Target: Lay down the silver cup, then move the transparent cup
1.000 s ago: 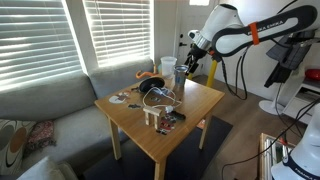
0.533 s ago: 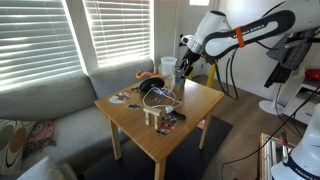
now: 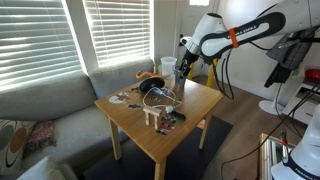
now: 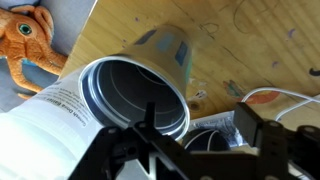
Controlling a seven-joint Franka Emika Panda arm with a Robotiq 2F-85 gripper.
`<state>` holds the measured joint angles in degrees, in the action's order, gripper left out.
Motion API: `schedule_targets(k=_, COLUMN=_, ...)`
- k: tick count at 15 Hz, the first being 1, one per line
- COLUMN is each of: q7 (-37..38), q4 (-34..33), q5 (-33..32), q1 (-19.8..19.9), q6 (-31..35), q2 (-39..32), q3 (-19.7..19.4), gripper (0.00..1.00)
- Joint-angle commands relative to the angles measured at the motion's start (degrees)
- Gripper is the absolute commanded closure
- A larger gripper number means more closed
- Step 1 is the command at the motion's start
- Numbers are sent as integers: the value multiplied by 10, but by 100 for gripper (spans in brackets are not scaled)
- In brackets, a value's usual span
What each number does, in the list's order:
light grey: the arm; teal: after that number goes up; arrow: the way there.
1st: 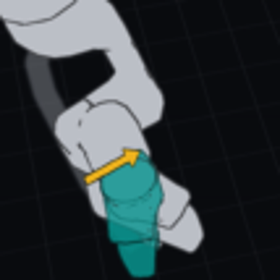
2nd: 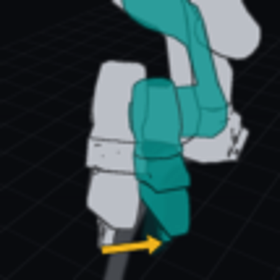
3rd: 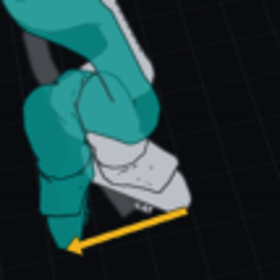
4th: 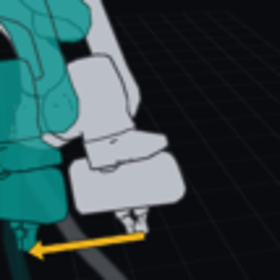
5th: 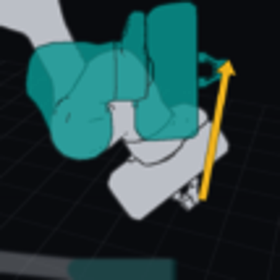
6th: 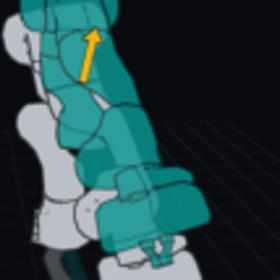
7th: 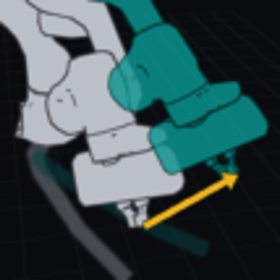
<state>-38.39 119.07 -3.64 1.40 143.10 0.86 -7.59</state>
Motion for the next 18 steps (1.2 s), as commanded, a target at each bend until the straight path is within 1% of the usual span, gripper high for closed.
schedule_targets(k=1, q7=-5, q4=-21, q5=13, q1=12, q6=-32, q2=-7, q3=10, gripper=49)
schedule_targets(k=3, q7=2, q4=-24, q5=7, q1=12, q6=-46, q2=-6, q3=11, gripper=65)
schedule_targets(k=5, q7=8, q4=-27, q5=1, q1=14, q6=-52, q2=-7, q3=10, gripper=77)
schedule_targets(k=8, q7=12, q4=-28, q5=0, q1=16, q6=-60, q2=-7, q3=10, gripper=99)
schedule_targets(k=11, q7=15, q4=-27, q5=10, q1=18, q6=-75, q2=1, q3=10, gripper=100)
schedule_targets(k=14, q7=17, q4=-24, q5=25, q1=18, q6=-111, q2=29, q3=10, gripper=99)
schedule_targets(k=16, q7=5, q4=-19, q5=65, q1=17, q6=-147, q2=56, q3=7, gripper=99)
schedule_targets(k=18, q7=-17, q4=-16, q5=132, q1=14, q6=-180, q2=80, q3=-1, gripper=99)
